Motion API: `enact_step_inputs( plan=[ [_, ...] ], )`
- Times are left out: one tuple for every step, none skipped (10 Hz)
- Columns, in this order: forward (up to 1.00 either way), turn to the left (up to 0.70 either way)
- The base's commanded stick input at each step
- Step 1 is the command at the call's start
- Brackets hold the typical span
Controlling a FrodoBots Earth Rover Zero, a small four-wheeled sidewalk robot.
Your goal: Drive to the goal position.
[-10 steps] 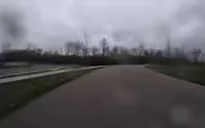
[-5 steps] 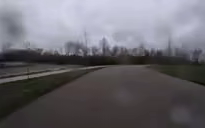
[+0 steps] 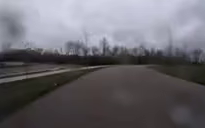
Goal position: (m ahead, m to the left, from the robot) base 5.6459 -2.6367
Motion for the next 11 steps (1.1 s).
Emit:
enact_step_inputs(
  plan=[
    [0.7,0.0],
    [0.7,0.0],
    [0.7,0.0],
    [0.7,0.0],
    [0.7,0.0],
    [0.7,0.0],
    [0.7,0.0],
    [0.7,0.0],
    [0.7,0.0],
    [0.7,0.0],
    [0.7,0.0]
  ],
)
